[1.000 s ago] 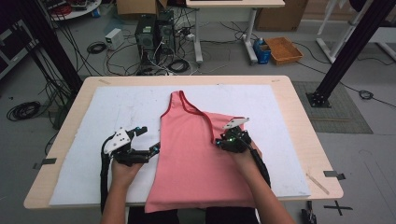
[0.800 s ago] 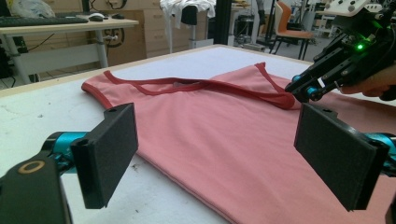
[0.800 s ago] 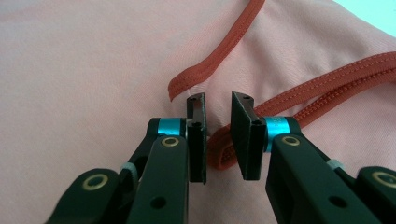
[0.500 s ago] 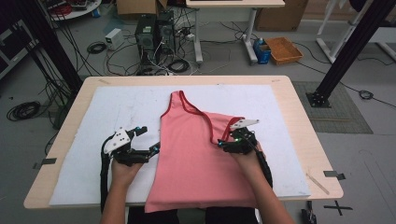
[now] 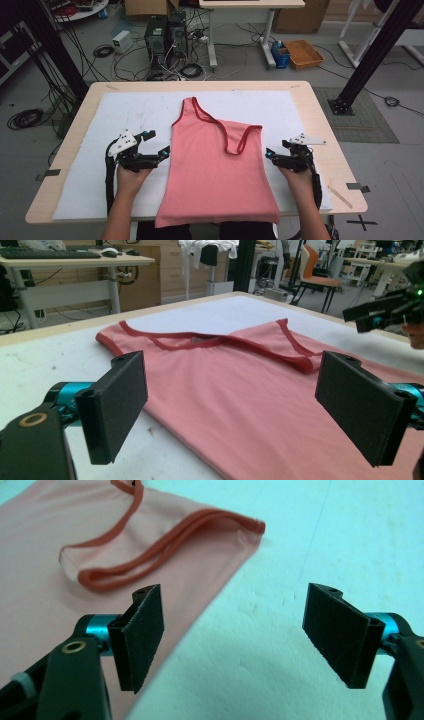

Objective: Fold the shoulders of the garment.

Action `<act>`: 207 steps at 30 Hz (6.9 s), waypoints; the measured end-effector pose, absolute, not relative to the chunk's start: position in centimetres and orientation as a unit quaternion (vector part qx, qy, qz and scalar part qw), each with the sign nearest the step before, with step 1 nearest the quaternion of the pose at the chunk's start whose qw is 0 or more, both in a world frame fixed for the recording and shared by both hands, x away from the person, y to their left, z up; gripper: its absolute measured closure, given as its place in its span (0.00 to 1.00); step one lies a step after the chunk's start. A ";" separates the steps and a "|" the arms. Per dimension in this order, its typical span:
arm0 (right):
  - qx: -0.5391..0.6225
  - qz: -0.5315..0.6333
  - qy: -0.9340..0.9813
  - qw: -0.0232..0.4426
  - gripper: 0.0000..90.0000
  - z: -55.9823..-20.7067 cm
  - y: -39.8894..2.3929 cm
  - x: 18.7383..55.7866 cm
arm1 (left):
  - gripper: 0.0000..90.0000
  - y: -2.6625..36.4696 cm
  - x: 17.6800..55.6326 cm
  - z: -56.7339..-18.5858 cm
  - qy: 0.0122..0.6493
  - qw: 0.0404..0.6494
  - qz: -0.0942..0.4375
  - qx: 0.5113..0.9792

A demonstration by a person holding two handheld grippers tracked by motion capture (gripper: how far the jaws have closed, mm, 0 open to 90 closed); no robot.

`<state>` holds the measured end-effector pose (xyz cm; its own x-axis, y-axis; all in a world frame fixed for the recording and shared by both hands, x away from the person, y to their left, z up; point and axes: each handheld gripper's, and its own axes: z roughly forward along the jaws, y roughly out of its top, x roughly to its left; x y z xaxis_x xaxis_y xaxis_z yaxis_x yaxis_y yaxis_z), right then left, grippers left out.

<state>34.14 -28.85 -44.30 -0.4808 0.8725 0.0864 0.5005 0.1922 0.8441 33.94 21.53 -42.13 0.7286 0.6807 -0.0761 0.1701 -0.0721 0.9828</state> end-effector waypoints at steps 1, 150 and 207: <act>0.462 0.434 0.743 0.214 0.26 -44.5 -28.8 34.0 | 0.15 21.4 34.1 -41.9 0.302 0.612 0.209 0.701; 0.418 0.464 0.738 0.257 0.24 -44.9 -27.8 32.7 | 0.43 13.1 37.2 -42.7 0.342 0.506 0.129 0.781; 0.402 0.509 0.728 0.224 0.22 -41.5 -28.4 33.2 | 0.26 20.2 35.0 -40.1 0.345 0.562 0.134 0.740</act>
